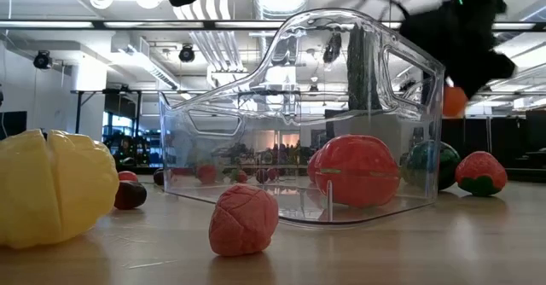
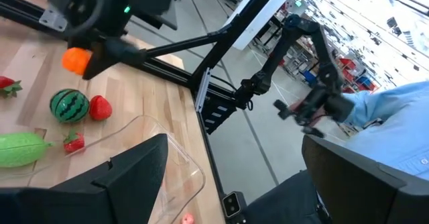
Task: Pick and placing Produce into tupperware
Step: Put the orange pumpkin into the transparent bin, then put the red strawberry into the transparent bin
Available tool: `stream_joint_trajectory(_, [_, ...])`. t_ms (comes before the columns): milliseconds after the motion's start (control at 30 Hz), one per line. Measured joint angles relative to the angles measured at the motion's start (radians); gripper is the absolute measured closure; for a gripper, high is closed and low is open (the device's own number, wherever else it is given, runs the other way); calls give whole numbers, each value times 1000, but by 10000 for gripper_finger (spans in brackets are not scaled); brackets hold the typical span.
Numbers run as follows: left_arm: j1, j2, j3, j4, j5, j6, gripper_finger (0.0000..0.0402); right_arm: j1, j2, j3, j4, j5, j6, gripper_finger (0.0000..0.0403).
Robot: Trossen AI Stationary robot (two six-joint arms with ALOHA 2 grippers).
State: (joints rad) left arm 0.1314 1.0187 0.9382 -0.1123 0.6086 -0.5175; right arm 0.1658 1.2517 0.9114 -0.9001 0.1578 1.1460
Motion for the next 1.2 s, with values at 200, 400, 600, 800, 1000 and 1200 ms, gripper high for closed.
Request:
stream_joint_trajectory(200, [0,19,0,0,0,1,72,0,69,181,85,-119,-292,138])
stream_joint_trajectory(400, [5,20,-3,-12,12,0,72,0,238,352,88,-277,-494,159])
stream_joint_trajectory(600, [25,-36,-3,-161,13,10,72,0,376,476,27,-400,-588,145])
stream_joint_trajectory(800, [26,-119,-14,-344,13,35,72,0,432,549,21,-384,-585,116])
stream_joint_trajectory(1000, [26,-200,-61,-367,12,37,72,0,470,602,6,-330,-503,90])
stream_joint_trajectory(1200, [26,-266,-146,-367,11,36,72,13,455,604,-209,-103,-193,84])
